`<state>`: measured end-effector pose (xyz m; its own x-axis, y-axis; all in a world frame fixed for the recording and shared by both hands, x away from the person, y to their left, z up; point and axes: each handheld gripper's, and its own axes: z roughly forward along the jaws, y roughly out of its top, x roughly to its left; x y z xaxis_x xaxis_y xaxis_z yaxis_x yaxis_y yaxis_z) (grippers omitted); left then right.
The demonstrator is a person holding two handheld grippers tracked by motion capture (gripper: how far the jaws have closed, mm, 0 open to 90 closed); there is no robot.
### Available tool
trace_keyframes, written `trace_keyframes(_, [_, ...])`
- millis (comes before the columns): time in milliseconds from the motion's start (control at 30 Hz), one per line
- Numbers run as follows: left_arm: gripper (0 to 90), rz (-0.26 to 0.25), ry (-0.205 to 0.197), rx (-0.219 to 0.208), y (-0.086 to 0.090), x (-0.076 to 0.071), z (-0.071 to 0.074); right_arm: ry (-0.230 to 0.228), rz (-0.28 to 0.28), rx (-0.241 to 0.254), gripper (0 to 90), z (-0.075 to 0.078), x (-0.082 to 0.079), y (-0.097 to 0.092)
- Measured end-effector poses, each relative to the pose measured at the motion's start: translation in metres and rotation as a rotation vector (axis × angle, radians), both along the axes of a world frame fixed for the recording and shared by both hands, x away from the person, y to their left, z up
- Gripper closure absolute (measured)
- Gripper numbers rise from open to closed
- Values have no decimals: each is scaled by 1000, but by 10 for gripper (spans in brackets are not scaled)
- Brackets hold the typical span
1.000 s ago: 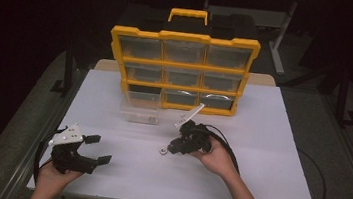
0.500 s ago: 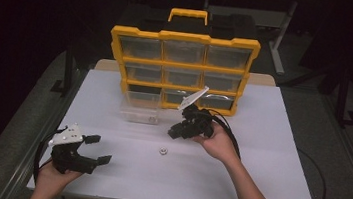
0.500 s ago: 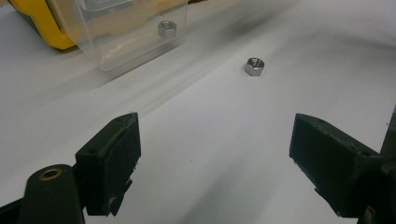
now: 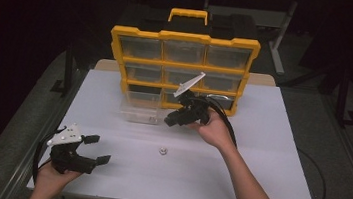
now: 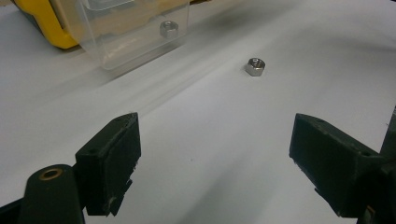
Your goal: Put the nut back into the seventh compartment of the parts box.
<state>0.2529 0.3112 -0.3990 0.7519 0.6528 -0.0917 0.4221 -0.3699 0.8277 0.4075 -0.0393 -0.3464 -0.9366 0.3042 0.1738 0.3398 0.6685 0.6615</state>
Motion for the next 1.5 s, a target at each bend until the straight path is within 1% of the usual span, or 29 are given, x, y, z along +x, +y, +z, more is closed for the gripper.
trace_keyframes(33, [167,1,0,-1,0,0,0,-8,1,-5,691,3,3,1])
trace_keyframes(100, [167,1,-1,0,0,0,0,-8,6,-3,691,5,4,3])
trace_keyframes(167, [167,-2,-1,1,0,0,0,-23,4,-10,691,9,7,5])
trace_keyframes(300, [166,-2,-1,-5,1,-1,0,-29,1,-5,691,16,14,11])
trace_keyframes(333, [167,-2,-3,-1,1,-1,0,-26,2,-2,691,18,16,13])
trace_keyframes(400, [167,-2,-2,2,1,-1,0,-37,5,-10,690,21,19,18])
trace_keyframes(433, [167,-1,-2,3,2,-1,0,-38,8,-6,691,22,21,20])
trace_keyframes(467, [167,3,1,-4,2,-1,0,-38,9,-6,690,23,23,23])
trace_keyframes(533, [167,3,0,-2,2,-1,0,-35,13,-12,691,25,26,28])
trace_keyframes(567, [167,2,1,-2,2,-1,0,-33,19,-13,691,26,29,33])
trace_keyframes(667, [167,1,-1,0,2,-2,0,-37,15,-13,691,27,31,38])
trace_keyframes(733, [167,2,-2,-1,2,-2,0,-36,11,-23,691,29,33,43])
trace_keyframes(833, [167,-1,-5,4,3,-2,1,-49,21,-33,691,32,36,52])
trace_keyframes(867, [167,0,-5,3,3,-2,1,-47,23,-27,691,32,37,53])
trace_keyframes(1000, [167,3,-5,0,3,-2,2,-51,26,-40,691,34,42,62])
trace_keyframes(1033, [167,4,-7,-1,3,-2,2,-51,32,-31,690,33,43,64])
trace_keyframes(1233, [167,2,-4,-3,3,-2,2,-61,42,-45,691,33,50,78])
trace_keyframes(1267, [167,-1,-6,-1,3,-2,2,-58,41,-41,691,33,50,80])
trace_keyframes(1300, [167,-1,-6,-2,2,-2,2,-62,40,-48,691,32,51,82])
trace_keyframes(1333, [167,-2,-6,0,3,-2,2,-50,28,-57,690,32,51,84])
trace_keyframes(1367, [167,-1,-6,-2,2,-2,2,-62,40,-52,690,30,52,86])
trace_keyframes(1400, [167,0,-7,-4,2,-2,2,-63,41,-58,690,29,53,89])
trace_keyframes(1433, [167,3,-7,-4,3,-2,2,-51,36,-63,690,28,53,90])
trace_keyframes(1467, [167,4,-9,-5,3,-2,2,-55,41,-59,690,26,54,91])
trace_keyframes(1500, [167,2,-12,-1,3,-2,2,-45,35,-66,690,25,55,91])
